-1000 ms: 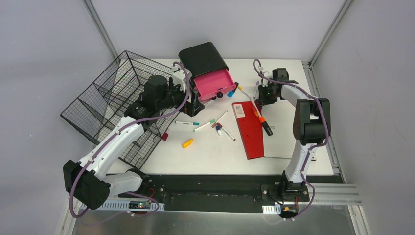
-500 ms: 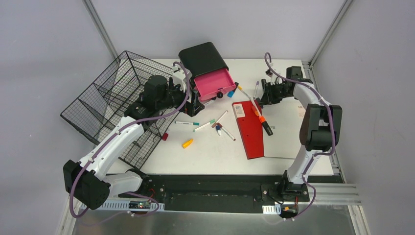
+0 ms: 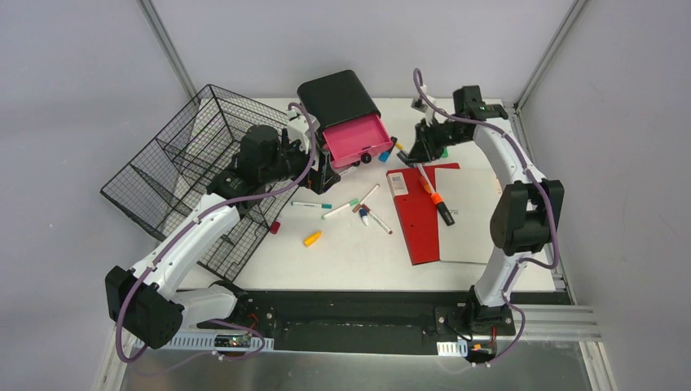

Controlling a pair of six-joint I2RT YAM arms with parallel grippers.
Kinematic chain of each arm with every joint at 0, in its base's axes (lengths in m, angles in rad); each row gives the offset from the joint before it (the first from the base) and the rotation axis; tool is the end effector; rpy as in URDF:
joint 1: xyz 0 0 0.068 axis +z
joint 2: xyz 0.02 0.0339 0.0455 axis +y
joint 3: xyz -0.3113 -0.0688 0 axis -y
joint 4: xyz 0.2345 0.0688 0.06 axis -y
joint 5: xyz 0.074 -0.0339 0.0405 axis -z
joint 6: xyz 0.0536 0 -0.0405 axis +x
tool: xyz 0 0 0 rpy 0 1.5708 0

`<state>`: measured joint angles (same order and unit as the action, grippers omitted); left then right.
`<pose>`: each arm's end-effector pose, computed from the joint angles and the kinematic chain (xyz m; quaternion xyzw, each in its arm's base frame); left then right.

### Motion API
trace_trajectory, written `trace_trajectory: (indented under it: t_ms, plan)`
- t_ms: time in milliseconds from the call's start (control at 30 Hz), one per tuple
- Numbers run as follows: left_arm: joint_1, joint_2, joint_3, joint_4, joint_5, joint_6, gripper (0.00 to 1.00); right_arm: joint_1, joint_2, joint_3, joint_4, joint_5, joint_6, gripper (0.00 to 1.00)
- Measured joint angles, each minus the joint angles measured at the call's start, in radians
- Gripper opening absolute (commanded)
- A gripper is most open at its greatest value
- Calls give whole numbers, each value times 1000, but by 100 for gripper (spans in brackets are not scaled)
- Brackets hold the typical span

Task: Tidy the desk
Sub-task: Pick up the stationery from the center of the board, then place the stationery in the drawer.

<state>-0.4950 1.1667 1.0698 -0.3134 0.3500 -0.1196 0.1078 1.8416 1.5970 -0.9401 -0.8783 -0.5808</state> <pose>0.2120 -0.1353 0.3872 0.2475 0.7913 -0.3021 0.4705 0.3794 0.0826 0.3146 -0.3766 0.8086 0.3650 0.2666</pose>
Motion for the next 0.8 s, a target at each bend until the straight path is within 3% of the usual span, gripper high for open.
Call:
trace_trajectory:
  t_ms: [233, 467, 733, 800]
  plan:
    - [0, 0, 0, 0, 0, 0, 99, 150, 42, 356, -122, 76, -60, 0]
    - [0, 0, 0, 0, 0, 0, 99, 282, 160, 591, -140, 303, -61, 0]
    - [0, 0, 0, 0, -1, 0, 99, 357, 241, 627, -61, 467, -10, 0]
    - [0, 0, 0, 0, -1, 0, 99, 357, 262, 637, -38, 488, 10, 10]
